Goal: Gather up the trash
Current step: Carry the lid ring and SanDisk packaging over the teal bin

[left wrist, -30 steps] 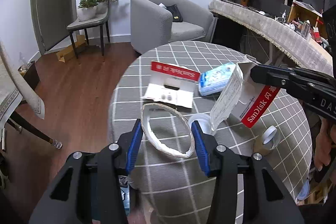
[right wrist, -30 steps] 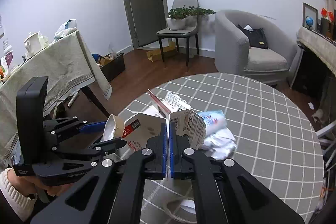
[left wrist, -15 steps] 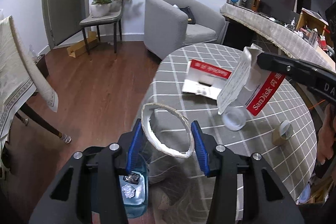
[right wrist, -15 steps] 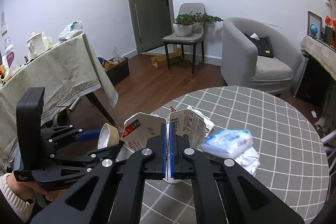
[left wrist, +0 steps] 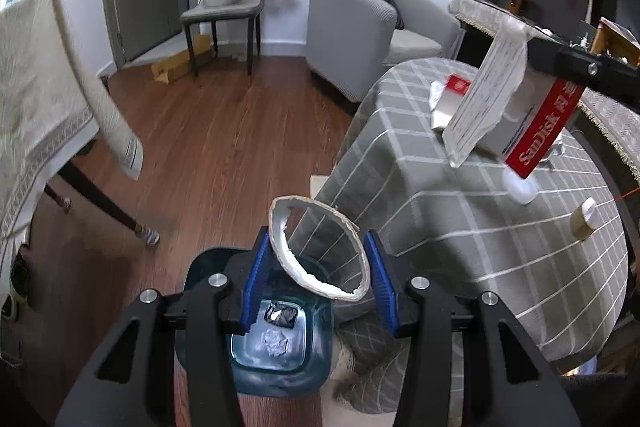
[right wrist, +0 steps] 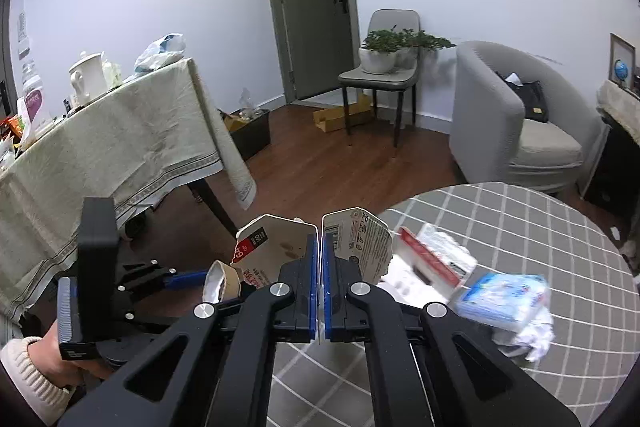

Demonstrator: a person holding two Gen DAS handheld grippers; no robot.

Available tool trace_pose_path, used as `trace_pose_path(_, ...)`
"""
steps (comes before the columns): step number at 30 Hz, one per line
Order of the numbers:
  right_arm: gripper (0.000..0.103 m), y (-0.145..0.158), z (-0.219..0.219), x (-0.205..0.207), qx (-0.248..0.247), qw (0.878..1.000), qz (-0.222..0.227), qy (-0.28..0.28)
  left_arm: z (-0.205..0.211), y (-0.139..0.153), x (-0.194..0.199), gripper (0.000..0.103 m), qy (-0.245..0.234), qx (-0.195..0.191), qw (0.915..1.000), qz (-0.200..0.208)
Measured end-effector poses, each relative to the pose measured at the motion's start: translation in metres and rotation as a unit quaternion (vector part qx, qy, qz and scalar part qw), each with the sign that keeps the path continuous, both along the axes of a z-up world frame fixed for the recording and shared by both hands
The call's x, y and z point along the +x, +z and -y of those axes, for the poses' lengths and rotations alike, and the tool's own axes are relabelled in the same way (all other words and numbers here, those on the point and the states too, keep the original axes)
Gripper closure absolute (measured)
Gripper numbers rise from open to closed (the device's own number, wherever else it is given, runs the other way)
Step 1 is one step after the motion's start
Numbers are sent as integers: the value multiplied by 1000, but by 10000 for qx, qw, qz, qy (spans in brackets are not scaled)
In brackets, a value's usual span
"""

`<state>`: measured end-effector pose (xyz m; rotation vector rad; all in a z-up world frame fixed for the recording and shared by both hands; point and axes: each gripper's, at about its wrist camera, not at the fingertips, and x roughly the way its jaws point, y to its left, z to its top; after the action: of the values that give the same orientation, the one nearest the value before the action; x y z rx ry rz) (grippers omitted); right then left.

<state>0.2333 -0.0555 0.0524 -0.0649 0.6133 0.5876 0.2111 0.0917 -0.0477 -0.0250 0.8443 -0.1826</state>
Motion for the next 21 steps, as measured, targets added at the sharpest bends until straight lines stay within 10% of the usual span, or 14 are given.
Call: trace_pose_path(21, 101, -43, -106, 10, -177, 9964, -560, 609, -76, -93, 1, 53, 339, 54, 9905, -1329)
